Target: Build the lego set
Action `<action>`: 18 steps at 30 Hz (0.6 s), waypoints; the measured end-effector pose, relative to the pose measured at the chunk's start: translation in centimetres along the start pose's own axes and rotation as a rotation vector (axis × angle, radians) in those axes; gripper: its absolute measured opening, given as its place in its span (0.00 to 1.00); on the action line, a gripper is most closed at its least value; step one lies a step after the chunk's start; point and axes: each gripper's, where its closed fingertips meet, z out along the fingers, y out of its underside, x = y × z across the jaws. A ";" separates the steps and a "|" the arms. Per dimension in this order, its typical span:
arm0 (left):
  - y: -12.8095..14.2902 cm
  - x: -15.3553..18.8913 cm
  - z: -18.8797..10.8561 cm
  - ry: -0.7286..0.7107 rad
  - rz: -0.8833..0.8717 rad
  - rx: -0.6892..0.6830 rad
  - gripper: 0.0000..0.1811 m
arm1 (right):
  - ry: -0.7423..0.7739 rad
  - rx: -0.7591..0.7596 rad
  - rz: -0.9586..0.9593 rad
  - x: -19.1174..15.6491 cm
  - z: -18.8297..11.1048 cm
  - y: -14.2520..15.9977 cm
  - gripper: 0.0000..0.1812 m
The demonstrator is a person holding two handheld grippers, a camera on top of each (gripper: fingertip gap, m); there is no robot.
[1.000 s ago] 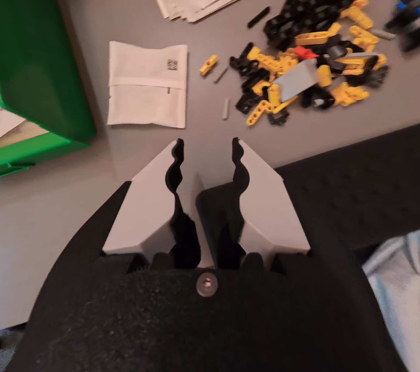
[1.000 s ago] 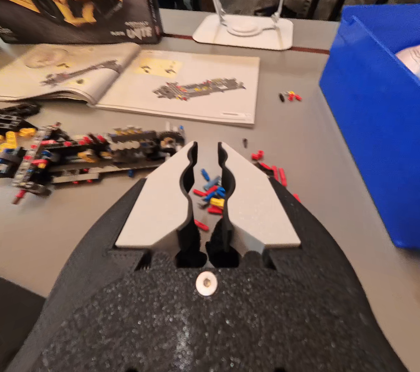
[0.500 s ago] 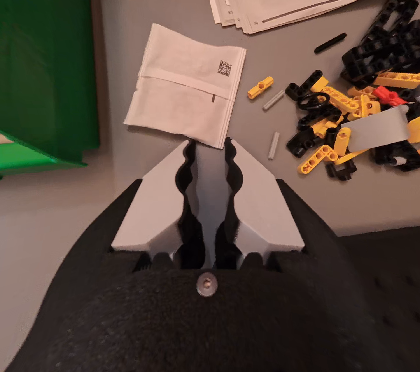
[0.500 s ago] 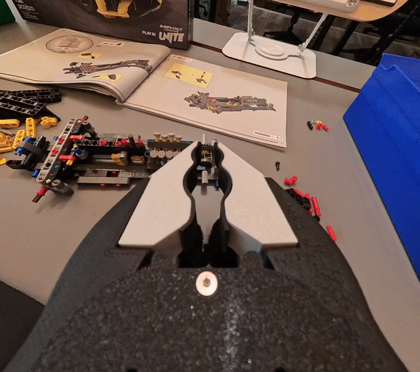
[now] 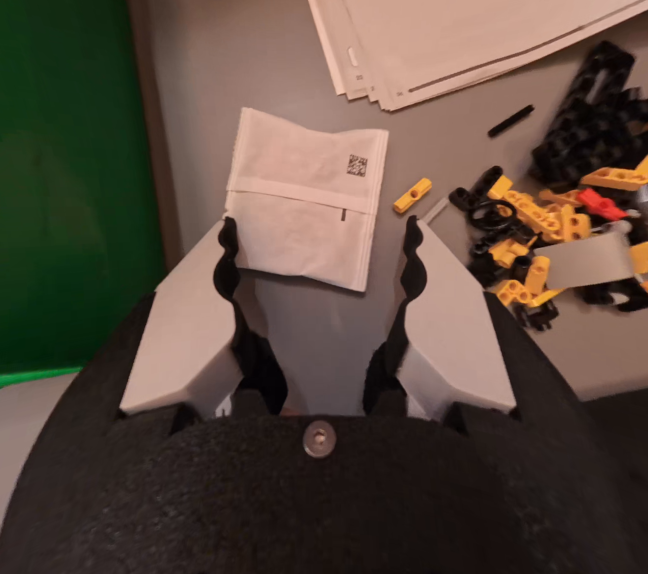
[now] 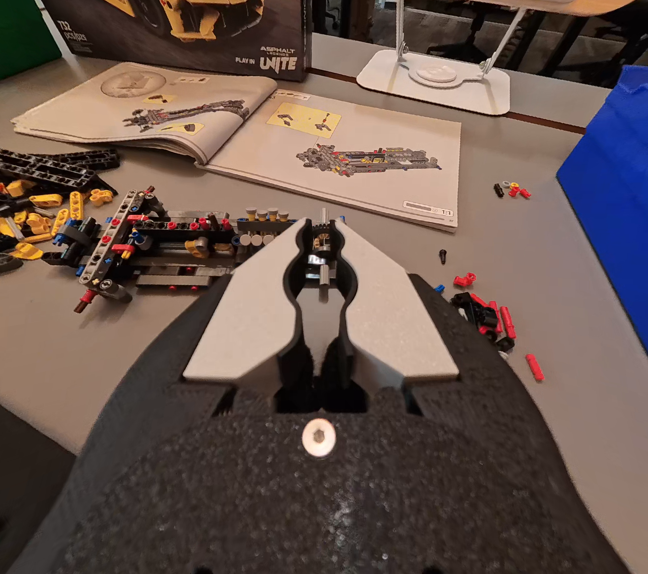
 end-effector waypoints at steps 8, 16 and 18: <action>1.3 -0.3 -0.6 -0.068 0.148 -0.097 0.27 | -0.077 0.013 0.085 -0.2 0.2 -0.2 0.04; -0.5 1.0 -4.5 0.085 0.074 0.051 0.01 | -0.203 0.084 -0.004 -4.6 0.6 -2.7 0.03; -2.7 3.6 -7.0 0.367 -0.093 0.193 0.01 | -0.390 0.093 0.023 -8.6 1.0 -4.3 0.04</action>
